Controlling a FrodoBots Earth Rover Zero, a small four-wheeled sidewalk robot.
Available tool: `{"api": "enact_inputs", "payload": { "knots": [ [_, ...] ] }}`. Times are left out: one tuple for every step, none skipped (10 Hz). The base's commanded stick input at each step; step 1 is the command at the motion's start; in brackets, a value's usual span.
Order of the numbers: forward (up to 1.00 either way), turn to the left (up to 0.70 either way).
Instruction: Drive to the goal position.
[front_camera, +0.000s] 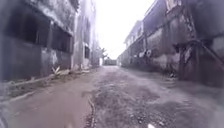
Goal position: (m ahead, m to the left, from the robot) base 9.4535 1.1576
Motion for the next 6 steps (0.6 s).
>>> {"api": "enact_inputs", "payload": {
  "knots": [
    [0.7,0.0],
    [0.7,0.0],
    [0.7,0.0],
    [0.7,0.0],
    [0.7,0.0],
    [0.7,0.0]
  ]
}}
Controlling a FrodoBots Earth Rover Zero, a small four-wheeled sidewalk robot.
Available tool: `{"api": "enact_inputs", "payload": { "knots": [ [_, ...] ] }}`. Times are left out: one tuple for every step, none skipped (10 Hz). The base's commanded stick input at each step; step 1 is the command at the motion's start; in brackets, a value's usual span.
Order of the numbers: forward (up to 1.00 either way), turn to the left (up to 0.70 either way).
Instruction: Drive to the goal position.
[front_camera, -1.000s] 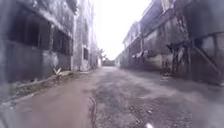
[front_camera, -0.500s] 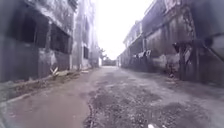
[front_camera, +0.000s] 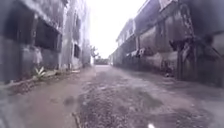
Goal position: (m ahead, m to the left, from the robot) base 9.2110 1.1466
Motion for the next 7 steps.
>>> {"api": "enact_inputs", "payload": {
  "knots": [
    [0.7,0.0],
    [0.7,0.0],
    [0.7,0.0],
    [0.7,0.0],
    [0.7,0.0],
    [0.7,0.0],
    [0.7,0.0]
  ]
}}
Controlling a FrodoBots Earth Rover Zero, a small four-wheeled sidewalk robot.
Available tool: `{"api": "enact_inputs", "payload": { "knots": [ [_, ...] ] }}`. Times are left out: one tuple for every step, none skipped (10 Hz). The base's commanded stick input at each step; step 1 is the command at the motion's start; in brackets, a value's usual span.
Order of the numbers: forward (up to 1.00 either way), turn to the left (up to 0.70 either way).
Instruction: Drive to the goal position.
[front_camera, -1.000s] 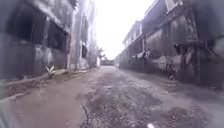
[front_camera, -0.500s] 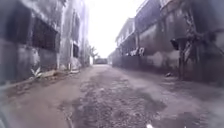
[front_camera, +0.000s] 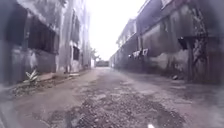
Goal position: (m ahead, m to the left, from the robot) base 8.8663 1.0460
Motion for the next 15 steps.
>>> {"api": "enact_inputs", "payload": {
  "knots": [
    [0.7,0.0],
    [0.7,0.0],
    [0.7,0.0],
    [0.7,0.0],
    [0.7,0.0],
    [0.7,0.0],
    [0.7,0.0],
    [0.7,0.0],
    [0.7,0.0],
    [0.7,0.0],
    [0.7,0.0],
    [0.7,0.0],
    [0.7,0.0],
    [0.7,0.0],
    [0.7,0.0]
  ]
}}
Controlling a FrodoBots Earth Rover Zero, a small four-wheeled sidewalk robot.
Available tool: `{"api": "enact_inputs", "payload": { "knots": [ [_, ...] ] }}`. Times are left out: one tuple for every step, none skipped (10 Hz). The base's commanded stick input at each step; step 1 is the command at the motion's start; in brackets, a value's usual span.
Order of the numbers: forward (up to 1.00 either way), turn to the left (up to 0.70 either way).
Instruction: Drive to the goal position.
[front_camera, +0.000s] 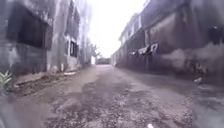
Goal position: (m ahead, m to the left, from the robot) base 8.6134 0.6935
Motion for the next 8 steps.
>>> {"api": "enact_inputs", "payload": {
  "knots": [
    [0.7,0.0],
    [0.7,0.0],
    [0.7,0.0],
    [0.7,0.0],
    [0.7,0.0],
    [0.7,0.0],
    [0.7,0.0],
    [0.7,0.0]
  ]
}}
